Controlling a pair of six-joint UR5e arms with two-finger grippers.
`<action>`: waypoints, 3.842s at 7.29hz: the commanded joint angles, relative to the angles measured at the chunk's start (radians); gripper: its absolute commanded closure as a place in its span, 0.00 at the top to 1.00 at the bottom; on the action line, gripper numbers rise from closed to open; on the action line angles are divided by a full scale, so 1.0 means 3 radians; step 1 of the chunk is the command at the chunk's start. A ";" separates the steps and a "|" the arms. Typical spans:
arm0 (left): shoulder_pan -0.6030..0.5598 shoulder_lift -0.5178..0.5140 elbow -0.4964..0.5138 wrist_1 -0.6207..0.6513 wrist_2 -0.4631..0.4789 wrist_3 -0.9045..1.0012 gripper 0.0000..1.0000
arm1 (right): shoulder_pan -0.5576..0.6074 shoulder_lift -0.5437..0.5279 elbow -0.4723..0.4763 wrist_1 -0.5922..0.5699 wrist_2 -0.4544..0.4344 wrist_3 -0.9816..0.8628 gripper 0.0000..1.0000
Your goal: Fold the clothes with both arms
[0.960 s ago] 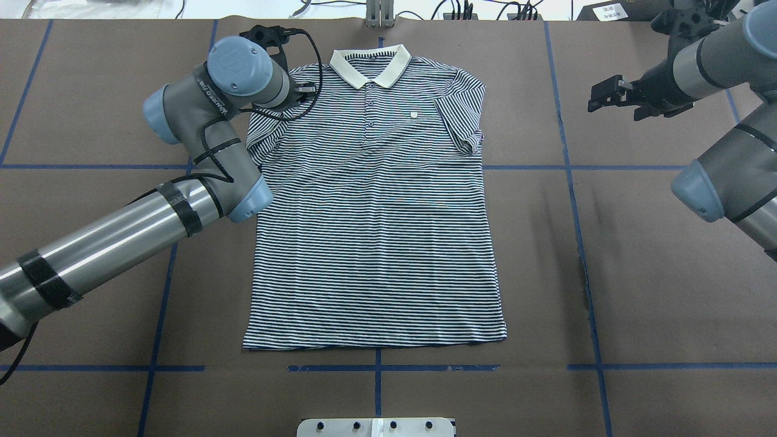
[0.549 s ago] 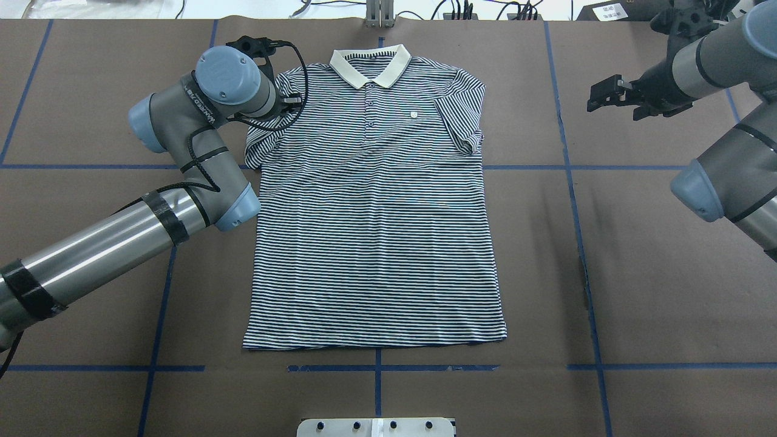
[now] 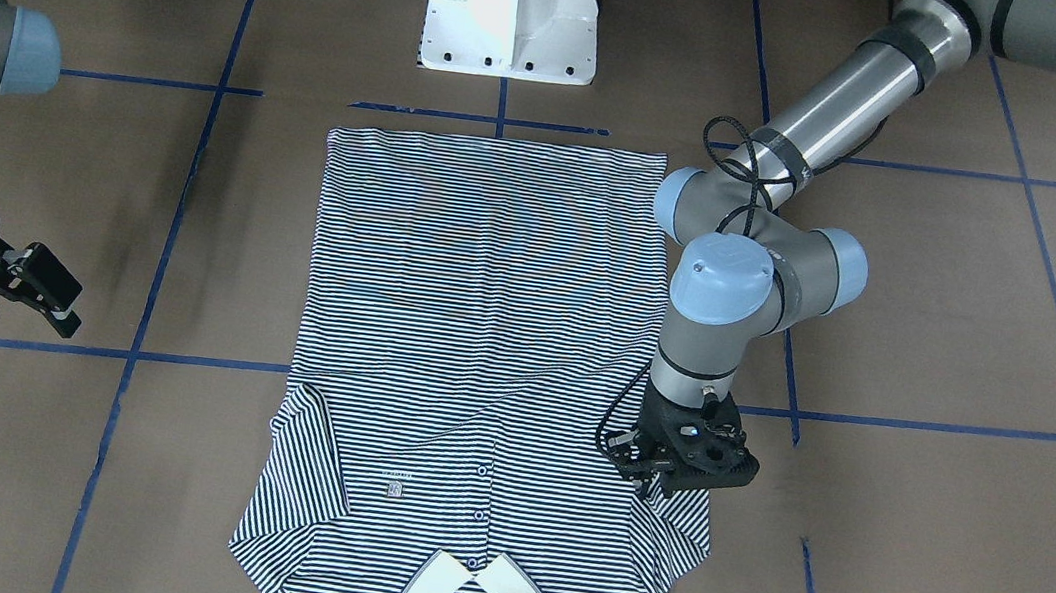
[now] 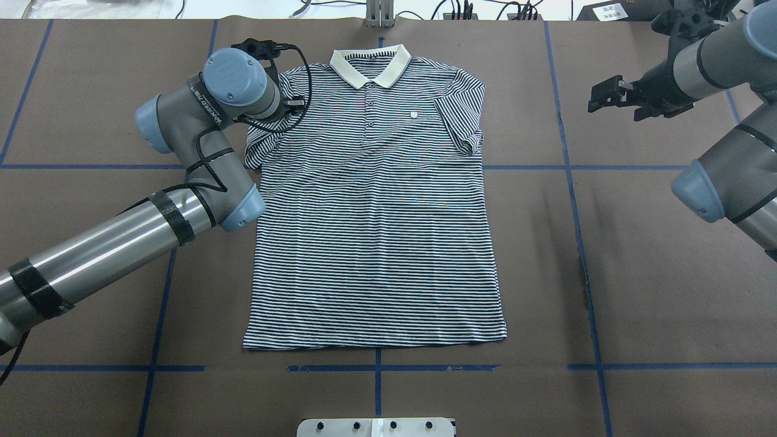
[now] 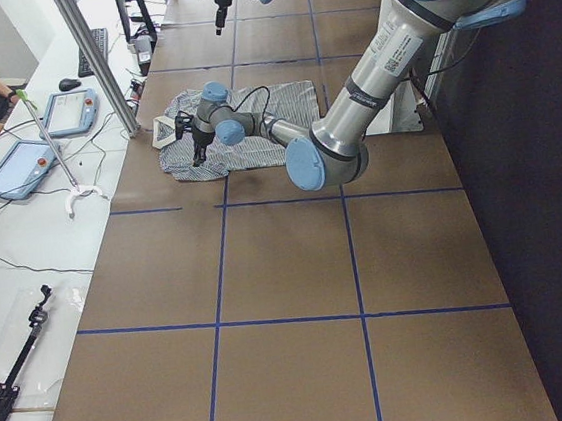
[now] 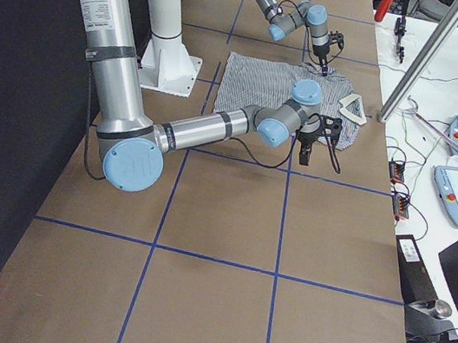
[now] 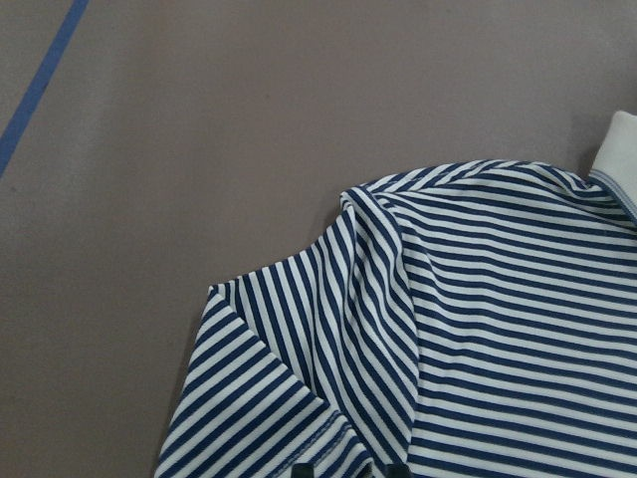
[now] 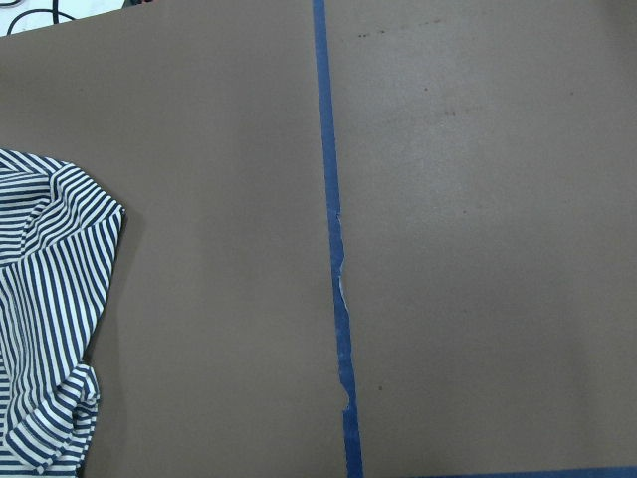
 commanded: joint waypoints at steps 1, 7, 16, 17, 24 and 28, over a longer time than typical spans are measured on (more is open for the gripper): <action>0.0001 -0.0055 0.0082 0.0002 0.0005 0.0079 0.17 | 0.0000 -0.0001 0.0000 0.0000 0.0004 0.0002 1.00; -0.0035 -0.0091 -0.0248 0.0245 -0.0016 0.0161 0.00 | 0.0000 -0.0022 0.0000 0.0000 0.0004 -0.0003 1.00; 0.0001 -0.0251 -0.0129 0.0166 -0.0016 0.0028 0.47 | -0.0015 -0.0011 0.0188 -0.0051 0.0136 0.0149 1.00; 0.0047 -0.0108 -0.0497 0.0221 -0.0036 0.0023 0.47 | -0.0177 -0.0042 0.0361 -0.0041 0.0117 0.0803 1.00; 0.0216 0.1157 -0.2137 0.0288 -0.0522 0.0039 0.48 | -0.3132 -0.0333 0.1580 -0.1319 -0.2695 0.3741 0.85; 0.0221 0.1198 -0.2121 0.0283 -0.0522 0.0054 0.51 | -0.3334 -0.0318 0.1412 -0.1611 -0.2931 0.4026 0.77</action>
